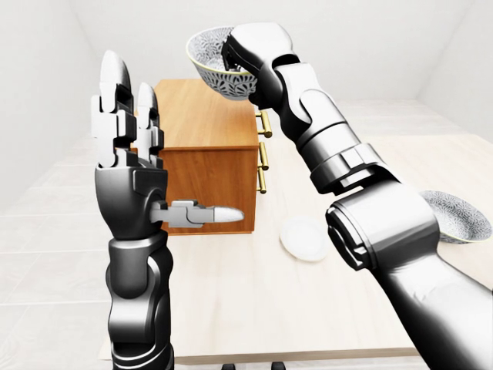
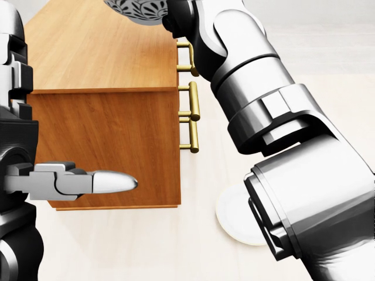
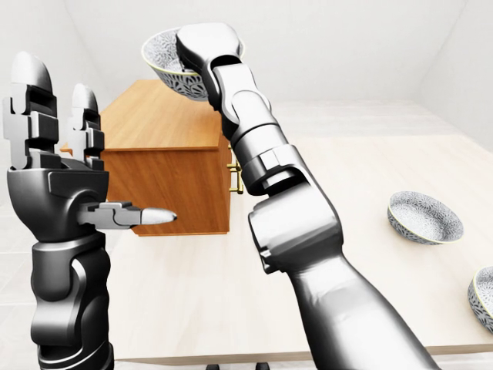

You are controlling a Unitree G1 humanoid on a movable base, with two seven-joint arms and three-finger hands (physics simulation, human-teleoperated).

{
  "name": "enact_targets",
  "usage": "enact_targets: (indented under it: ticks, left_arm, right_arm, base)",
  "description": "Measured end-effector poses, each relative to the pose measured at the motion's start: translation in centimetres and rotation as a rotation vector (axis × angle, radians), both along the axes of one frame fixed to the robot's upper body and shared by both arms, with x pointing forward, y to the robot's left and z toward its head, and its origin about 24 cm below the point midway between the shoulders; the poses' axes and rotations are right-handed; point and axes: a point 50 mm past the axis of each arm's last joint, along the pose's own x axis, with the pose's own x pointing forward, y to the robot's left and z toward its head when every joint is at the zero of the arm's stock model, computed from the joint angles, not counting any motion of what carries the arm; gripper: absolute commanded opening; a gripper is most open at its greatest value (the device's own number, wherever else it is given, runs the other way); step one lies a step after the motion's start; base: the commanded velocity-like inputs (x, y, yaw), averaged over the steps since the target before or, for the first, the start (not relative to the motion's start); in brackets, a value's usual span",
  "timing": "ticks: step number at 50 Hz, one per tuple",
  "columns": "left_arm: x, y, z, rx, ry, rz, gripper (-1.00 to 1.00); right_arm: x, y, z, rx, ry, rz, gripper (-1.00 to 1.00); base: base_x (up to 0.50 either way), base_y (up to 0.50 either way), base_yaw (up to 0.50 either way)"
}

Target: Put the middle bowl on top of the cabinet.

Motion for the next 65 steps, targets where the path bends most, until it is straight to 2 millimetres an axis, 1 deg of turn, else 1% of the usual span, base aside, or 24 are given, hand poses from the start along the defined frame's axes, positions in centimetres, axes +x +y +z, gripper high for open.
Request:
enact_targets:
  ticks: [34,44,51,65]
  left_arm:
    - [0.2,-0.1,-0.1,0.006,0.007,-0.003,1.00]
    - [0.2,-0.1,-0.1,0.004,0.005,-0.003,1.00]
    - [0.2,-0.1,-0.1,0.003,0.007,-0.004,1.00]
    - [0.0,-0.2,0.0,0.003,0.002,-0.011,1.00]
  right_arm:
    - [-1.0,3.1,0.3,0.017,-0.003,0.095,-1.00]
    - [-1.1,3.9,-0.4,0.006,0.017,0.118,-1.00]
    - [-1.1,4.4,-1.2,-0.011,0.044,0.128,-1.00]
    - [-1.0,4.7,-2.5,-0.022,0.077,0.138,-1.00]
  base:
    - [0.00,0.00,0.00]
    - [0.00,0.00,0.00]
    - [0.00,0.00,0.00]
    - [0.00,0.00,0.00]
